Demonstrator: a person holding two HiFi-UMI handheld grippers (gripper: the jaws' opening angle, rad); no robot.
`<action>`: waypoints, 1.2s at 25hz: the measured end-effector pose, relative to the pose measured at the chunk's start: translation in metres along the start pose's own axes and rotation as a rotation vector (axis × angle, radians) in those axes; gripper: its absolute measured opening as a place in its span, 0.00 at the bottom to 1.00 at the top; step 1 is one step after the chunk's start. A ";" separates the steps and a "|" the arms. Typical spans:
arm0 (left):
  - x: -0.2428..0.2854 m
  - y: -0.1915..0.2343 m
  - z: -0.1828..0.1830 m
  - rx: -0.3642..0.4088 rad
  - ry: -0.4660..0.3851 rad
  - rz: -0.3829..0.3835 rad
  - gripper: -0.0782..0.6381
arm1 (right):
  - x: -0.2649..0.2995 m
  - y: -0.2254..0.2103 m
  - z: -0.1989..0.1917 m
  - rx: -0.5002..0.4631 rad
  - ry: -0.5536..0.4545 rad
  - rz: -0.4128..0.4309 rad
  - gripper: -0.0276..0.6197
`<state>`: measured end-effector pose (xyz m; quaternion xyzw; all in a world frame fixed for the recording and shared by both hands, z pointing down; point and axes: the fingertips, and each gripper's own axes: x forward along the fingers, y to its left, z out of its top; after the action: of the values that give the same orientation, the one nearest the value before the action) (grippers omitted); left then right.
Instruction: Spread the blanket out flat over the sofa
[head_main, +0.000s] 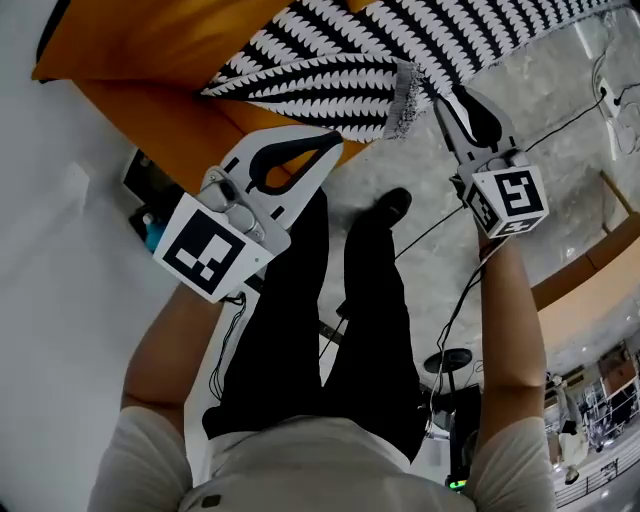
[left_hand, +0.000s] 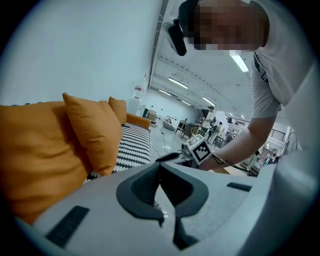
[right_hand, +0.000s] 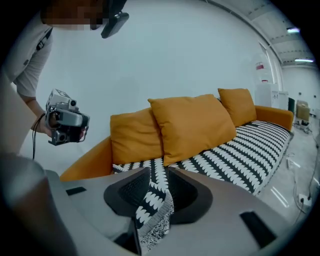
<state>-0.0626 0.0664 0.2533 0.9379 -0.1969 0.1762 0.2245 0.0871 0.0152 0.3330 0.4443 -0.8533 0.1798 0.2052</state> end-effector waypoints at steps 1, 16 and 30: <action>0.005 -0.001 0.004 0.014 0.003 -0.028 0.12 | -0.002 -0.007 -0.002 0.007 0.012 -0.028 0.24; 0.078 0.120 -0.135 -0.031 0.107 0.077 0.12 | 0.190 -0.033 -0.179 0.051 0.167 0.183 0.27; 0.076 0.125 -0.148 -0.079 0.115 0.099 0.12 | 0.211 -0.021 -0.199 -0.051 0.251 0.222 0.11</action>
<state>-0.0889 0.0144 0.4524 0.9058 -0.2365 0.2329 0.2634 0.0323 -0.0434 0.6128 0.3162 -0.8691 0.2335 0.3003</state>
